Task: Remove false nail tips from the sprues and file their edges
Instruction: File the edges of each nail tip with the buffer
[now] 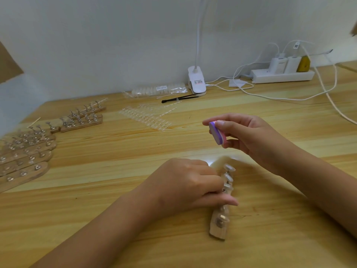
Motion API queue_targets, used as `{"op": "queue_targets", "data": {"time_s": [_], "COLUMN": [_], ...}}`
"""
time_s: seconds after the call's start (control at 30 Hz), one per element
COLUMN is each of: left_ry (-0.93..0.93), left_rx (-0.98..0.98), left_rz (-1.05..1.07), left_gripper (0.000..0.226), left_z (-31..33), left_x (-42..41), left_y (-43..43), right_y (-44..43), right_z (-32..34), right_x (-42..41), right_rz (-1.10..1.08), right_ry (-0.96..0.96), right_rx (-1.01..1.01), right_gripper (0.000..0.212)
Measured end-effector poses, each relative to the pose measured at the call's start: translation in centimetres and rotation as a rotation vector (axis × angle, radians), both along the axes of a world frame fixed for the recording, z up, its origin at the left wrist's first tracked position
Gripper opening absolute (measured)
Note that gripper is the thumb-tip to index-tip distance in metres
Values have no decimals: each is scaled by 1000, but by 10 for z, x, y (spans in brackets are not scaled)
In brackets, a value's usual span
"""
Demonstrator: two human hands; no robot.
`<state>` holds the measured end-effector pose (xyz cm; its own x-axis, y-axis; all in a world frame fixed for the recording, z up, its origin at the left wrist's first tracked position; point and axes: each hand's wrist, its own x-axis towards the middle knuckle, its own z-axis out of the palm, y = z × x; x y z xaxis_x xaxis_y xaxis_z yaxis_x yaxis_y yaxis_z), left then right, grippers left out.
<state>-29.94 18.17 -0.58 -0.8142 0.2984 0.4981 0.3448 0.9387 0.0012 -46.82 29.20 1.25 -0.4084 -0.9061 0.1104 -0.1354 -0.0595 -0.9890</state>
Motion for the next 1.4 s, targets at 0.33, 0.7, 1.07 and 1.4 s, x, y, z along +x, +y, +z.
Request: {"op": "queue_targets", "data": {"time_s": [0.33, 0.7, 1.07, 1.4], "left_ry": [-30, 306, 338, 318], "left_rx": [76, -5, -304, 453], "left_rz": [-20, -131, -173, -78], "left_gripper": [39, 58, 38, 35], "left_z": [-1, 11, 3, 7], "left_x": [0, 12, 7, 5], "left_y": [-1, 12, 17, 12], "right_y": [0, 1, 0, -2], "right_z": [0, 0, -2, -2], "right_x": [-1, -2, -3, -6], "right_rz": [-11, -22, -20, -16], "right_ry": [12, 4, 54, -130], "right_rx": [9, 1, 25, -22], "right_gripper": [28, 30, 27, 37]}}
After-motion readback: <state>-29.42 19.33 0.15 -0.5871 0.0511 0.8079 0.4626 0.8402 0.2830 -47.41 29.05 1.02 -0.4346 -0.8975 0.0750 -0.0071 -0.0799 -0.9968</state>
